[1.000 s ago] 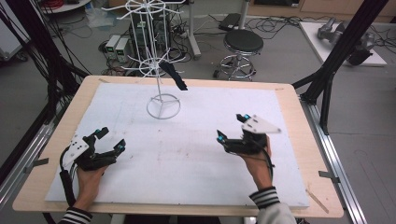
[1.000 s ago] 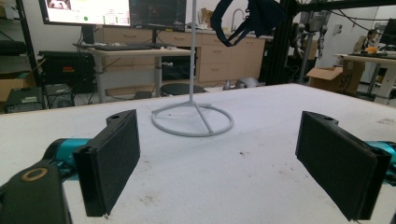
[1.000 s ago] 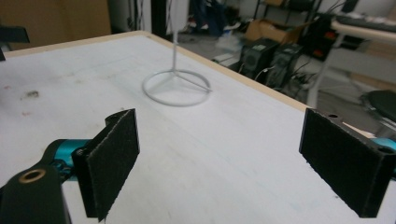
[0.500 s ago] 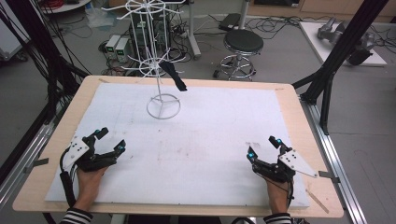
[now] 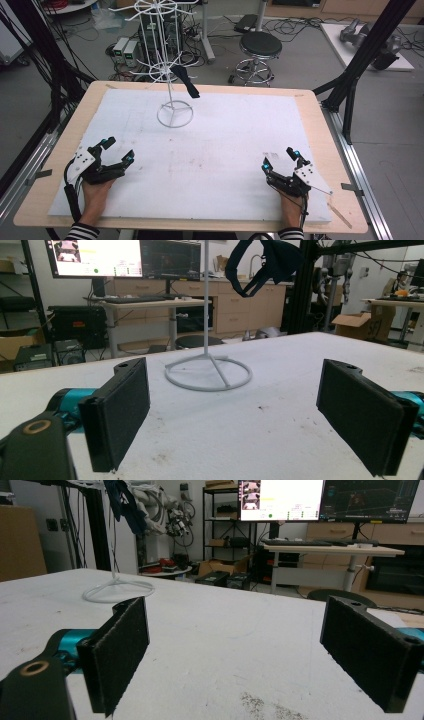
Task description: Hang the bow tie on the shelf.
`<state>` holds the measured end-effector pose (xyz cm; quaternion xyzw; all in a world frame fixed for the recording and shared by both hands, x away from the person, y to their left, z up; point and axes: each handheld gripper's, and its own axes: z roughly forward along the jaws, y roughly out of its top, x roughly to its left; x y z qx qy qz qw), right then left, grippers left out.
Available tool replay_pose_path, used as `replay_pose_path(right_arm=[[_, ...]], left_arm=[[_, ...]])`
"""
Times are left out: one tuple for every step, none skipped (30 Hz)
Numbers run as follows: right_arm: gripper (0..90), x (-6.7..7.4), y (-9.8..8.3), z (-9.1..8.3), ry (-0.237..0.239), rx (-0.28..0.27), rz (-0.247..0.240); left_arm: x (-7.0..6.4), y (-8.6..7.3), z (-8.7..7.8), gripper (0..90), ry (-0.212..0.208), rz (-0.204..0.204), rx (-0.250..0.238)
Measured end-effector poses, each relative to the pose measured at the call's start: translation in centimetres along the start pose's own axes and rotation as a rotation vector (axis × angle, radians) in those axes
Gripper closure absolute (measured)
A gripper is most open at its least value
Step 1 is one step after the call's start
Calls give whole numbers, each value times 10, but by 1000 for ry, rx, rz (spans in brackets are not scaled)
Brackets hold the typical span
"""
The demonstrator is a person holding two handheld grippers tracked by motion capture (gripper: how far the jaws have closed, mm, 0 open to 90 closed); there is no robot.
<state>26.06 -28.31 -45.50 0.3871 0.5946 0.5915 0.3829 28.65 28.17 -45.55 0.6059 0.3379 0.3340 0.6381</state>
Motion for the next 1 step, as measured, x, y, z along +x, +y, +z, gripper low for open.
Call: replay_pose_path(right_arm=[[114, 0, 0, 0, 3, 3, -4]], left_arm=[[0, 0, 0, 142, 0, 0, 0]])
